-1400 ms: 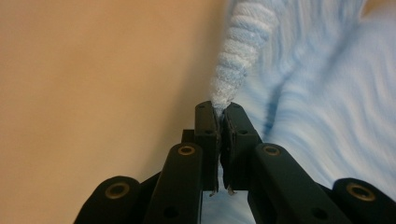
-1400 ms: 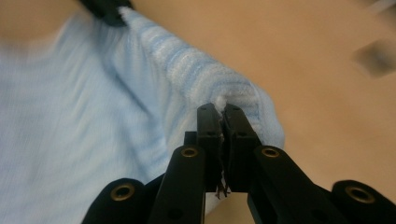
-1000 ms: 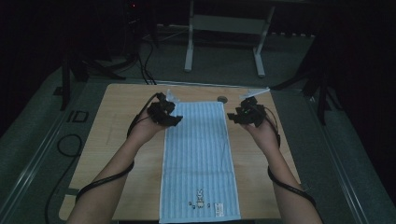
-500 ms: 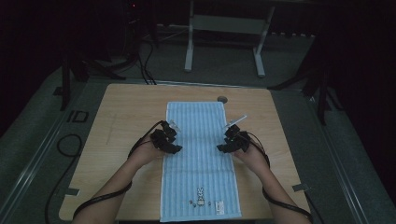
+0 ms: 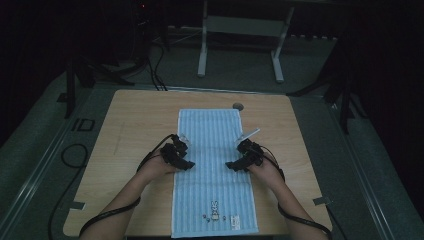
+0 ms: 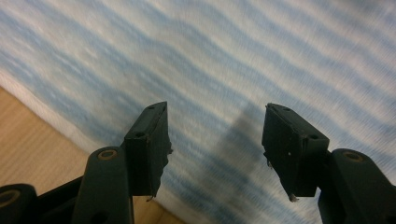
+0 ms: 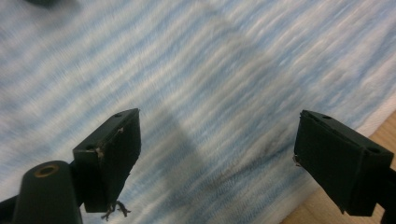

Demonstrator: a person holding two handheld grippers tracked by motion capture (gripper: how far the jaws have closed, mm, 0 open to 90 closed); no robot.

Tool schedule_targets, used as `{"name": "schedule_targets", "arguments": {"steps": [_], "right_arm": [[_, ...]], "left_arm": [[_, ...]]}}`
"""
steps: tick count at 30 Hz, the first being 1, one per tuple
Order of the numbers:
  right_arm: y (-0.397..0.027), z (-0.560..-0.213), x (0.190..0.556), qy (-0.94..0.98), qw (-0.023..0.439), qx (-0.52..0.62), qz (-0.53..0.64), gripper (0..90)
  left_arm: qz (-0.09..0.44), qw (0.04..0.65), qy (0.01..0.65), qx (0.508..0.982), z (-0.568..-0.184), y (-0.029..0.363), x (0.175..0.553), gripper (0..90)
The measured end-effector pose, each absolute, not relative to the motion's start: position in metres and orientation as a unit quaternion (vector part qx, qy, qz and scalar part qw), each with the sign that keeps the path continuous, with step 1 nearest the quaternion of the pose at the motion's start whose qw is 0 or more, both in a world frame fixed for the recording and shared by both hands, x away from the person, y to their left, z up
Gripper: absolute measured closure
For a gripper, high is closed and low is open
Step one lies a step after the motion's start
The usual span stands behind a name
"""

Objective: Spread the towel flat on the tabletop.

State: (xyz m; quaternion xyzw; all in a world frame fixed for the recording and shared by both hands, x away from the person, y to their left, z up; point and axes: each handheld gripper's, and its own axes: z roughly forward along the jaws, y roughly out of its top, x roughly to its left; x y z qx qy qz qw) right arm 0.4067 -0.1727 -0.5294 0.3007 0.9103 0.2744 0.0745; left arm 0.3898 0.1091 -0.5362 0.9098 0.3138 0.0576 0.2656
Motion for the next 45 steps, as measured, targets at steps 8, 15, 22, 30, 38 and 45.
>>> {"name": "schedule_targets", "arguments": {"steps": [8, 15, 22, 30, 38, 45], "right_arm": [[-0.172, -0.541, 0.4, 0.923, 0.081, 0.284, 0.247, 13.8], [-0.173, -0.536, 0.389, 0.936, 0.069, 0.254, 0.233, 24.2], [-0.178, -0.531, 0.373, 0.937, 0.061, 0.248, 0.238, 55.6], [-0.185, -0.533, 0.352, 0.932, 0.064, 0.258, 0.246, 41.8], [-0.198, -0.536, 0.319, 0.93, 0.07, 0.256, 0.255, 35.3], [-0.201, -0.535, 0.313, 0.933, 0.061, 0.255, 0.245, 32.4]], "left_arm": [[0.071, 0.257, 0.286, 0.92, -0.537, 0.109, 0.381, 38.2], [0.071, 0.262, 0.273, 0.923, -0.536, 0.11, 0.374, 52.0], [0.067, 0.267, 0.269, 0.923, -0.535, 0.111, 0.362, 72.4], [0.059, 0.274, 0.256, 0.925, -0.536, 0.111, 0.336, 65.5], [0.054, 0.266, 0.231, 0.934, -0.536, 0.11, 0.318, 55.9], [0.042, 0.267, 0.224, 0.936, -0.535, 0.108, 0.308, 55.7]]}}
